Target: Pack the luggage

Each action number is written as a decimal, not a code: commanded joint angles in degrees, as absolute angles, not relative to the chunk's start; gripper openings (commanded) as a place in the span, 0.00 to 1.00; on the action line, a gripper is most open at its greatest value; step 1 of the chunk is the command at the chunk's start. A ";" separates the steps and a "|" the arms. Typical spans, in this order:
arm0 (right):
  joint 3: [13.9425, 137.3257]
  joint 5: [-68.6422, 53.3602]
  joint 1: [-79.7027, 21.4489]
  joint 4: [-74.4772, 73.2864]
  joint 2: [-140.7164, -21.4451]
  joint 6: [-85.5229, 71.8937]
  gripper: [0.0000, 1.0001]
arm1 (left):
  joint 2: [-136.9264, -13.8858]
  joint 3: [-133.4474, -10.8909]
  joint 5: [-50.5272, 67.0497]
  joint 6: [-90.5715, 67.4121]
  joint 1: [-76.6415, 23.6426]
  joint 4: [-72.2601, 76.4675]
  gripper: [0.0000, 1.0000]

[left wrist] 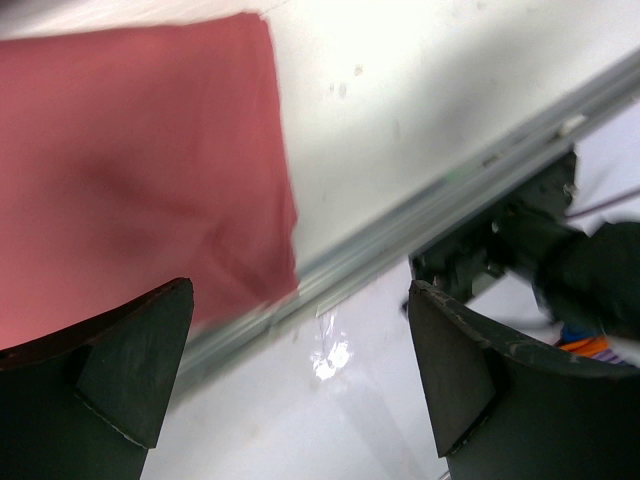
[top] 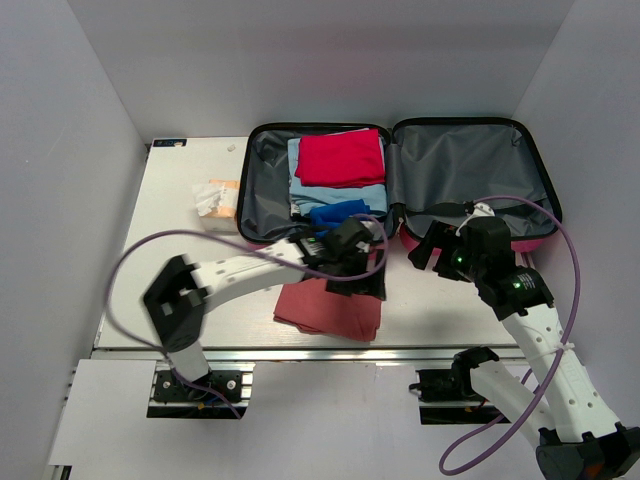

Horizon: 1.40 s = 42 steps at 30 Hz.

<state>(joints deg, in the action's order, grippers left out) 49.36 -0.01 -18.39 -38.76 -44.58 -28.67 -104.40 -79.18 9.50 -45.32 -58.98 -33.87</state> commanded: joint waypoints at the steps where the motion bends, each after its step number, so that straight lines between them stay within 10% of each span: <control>1: 50.89 3.17 -18.37 -41.74 -44.03 -30.59 0.89 | -88.18 -73.60 1.34 -42.62 -59.15 -40.75 0.98; 10: 40.18 -15.28 -20.39 -38.68 -45.88 -32.51 0.89 | -65.83 -53.47 -24.69 -50.98 -55.20 -50.90 0.98; 35: 31.20 -11.34 -37.00 -17.85 -68.90 -38.94 0.85 | -76.02 -29.01 -0.10 -41.48 -39.29 -8.72 0.97; 42: 31.81 -11.25 -37.26 -16.00 -72.51 -36.48 0.75 | -81.03 -27.16 6.24 -42.27 -39.29 -0.45 0.72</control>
<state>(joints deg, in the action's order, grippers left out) 30.94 -12.62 -36.88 -17.32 -70.96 -38.28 -77.47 -29.61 1.32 -42.04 -39.33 -0.89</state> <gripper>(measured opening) 0.786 0.799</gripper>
